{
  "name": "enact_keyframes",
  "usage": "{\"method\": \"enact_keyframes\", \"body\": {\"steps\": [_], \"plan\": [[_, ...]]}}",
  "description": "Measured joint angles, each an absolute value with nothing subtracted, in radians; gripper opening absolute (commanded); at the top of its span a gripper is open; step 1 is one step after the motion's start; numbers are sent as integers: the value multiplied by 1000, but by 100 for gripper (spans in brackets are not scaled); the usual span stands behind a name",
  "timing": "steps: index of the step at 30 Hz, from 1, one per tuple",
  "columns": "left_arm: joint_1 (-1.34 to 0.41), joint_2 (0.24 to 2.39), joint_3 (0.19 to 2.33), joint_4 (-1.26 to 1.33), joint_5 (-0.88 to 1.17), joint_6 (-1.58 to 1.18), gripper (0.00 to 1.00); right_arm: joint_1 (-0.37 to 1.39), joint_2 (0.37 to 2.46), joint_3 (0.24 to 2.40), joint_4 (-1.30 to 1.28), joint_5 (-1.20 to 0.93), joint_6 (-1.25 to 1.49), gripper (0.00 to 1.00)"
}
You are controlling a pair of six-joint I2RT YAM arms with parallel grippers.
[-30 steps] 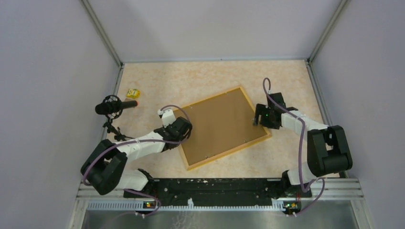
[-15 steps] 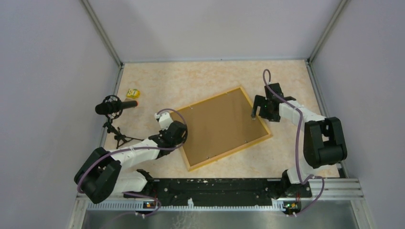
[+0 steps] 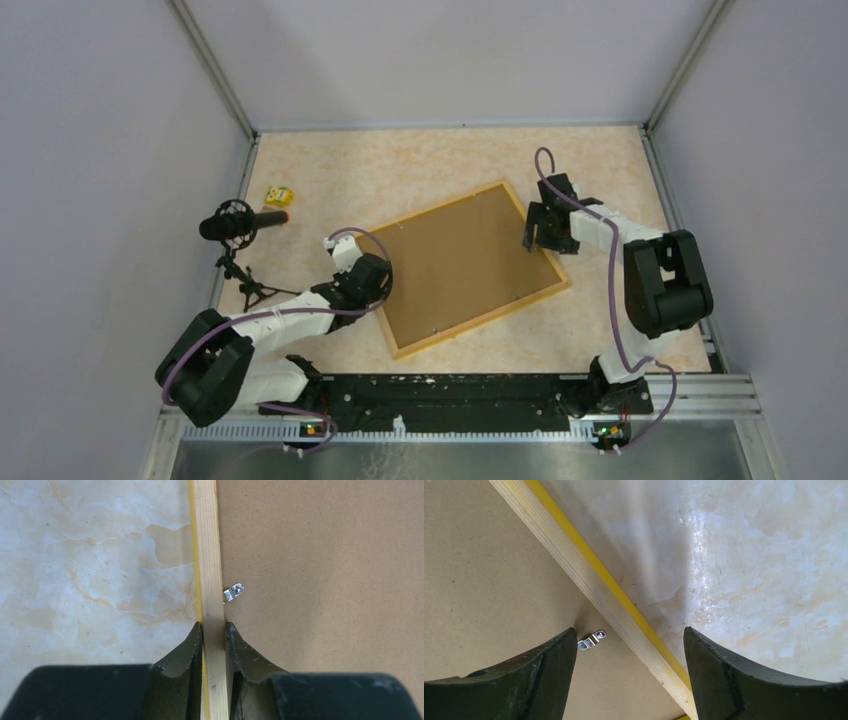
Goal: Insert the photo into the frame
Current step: Install the photo frame at the center of the board.
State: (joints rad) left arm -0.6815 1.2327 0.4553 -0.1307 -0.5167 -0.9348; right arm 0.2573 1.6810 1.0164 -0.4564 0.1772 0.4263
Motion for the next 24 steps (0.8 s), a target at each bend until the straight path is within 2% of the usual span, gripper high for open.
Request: {"method": "enact_keyframes", "body": {"steps": [5, 12, 15, 24], "plan": [[-682, 1233, 455, -131, -517, -935, 19, 287, 1684, 1024, -462, 215, 432, 60], [-681, 1232, 455, -131, -516, -935, 19, 295, 1684, 1021, -461, 214, 439, 59], [-681, 1230, 453, -130, -516, -935, 19, 295, 1684, 1021, -461, 210, 439, 52], [-679, 1213, 432, -104, -513, -936, 19, 294, 1667, 996, -440, 216, 420, 45]]}}
